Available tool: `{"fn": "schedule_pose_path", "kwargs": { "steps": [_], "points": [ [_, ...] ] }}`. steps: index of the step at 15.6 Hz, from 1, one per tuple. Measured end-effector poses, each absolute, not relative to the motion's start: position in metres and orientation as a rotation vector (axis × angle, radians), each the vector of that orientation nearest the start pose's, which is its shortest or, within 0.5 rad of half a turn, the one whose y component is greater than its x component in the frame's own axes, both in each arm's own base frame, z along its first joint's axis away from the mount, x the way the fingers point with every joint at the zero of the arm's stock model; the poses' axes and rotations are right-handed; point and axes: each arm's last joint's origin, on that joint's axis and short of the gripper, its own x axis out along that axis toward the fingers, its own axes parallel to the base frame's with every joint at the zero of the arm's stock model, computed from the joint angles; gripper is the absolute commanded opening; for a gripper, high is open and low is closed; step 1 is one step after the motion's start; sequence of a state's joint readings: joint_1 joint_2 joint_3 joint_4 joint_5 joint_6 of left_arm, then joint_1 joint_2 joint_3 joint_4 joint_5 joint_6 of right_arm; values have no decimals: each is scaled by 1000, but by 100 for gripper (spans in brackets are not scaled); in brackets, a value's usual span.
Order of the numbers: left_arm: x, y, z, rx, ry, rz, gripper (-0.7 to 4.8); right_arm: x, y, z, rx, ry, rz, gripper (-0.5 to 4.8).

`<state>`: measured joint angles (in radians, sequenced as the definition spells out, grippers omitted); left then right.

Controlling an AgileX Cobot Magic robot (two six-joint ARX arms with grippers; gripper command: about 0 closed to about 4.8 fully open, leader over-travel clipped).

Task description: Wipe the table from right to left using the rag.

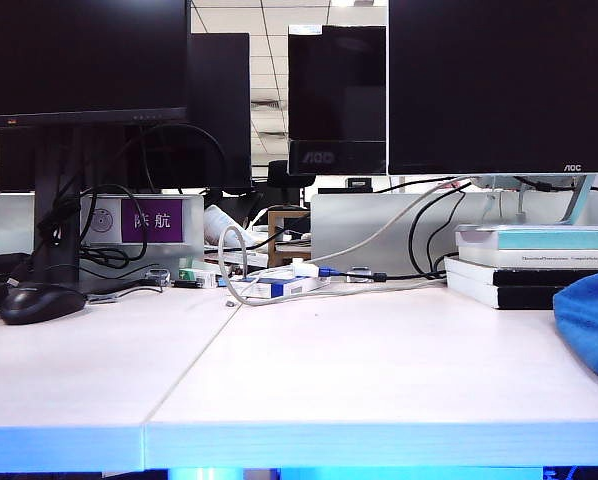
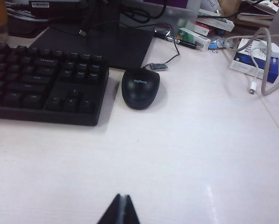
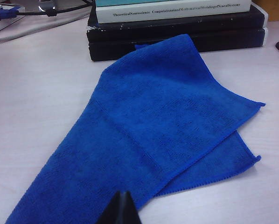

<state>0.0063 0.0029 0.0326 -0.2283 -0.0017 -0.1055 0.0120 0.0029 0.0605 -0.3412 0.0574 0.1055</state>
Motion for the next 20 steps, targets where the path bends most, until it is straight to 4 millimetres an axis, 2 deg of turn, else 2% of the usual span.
{"fn": "schedule_pose_path", "kwargs": {
  "steps": [3, 6, 10, 13, 17, 20],
  "points": [
    [94, 1, 152, -106, 198, 18, -5, 90, -1, 151, 92, 279, -79, -1],
    [94, 0, 163, -223, 139, 12, -5, 92, -2, 159, 94, 190, -111, -1],
    [83, 0, 219, -308, -64, -15, -5, 87, -4, 191, 199, 40, -169, -2],
    [83, 0, 257, -311, -81, -18, -5, 79, -4, 215, 257, -33, -174, -3],
    [109, -1, 324, -300, -37, -62, -5, 67, -7, 266, 271, -139, -230, -2],
    [133, -4, 386, -299, 72, -162, -5, 72, -7, 318, 275, -165, -239, -2]
  ]
}}
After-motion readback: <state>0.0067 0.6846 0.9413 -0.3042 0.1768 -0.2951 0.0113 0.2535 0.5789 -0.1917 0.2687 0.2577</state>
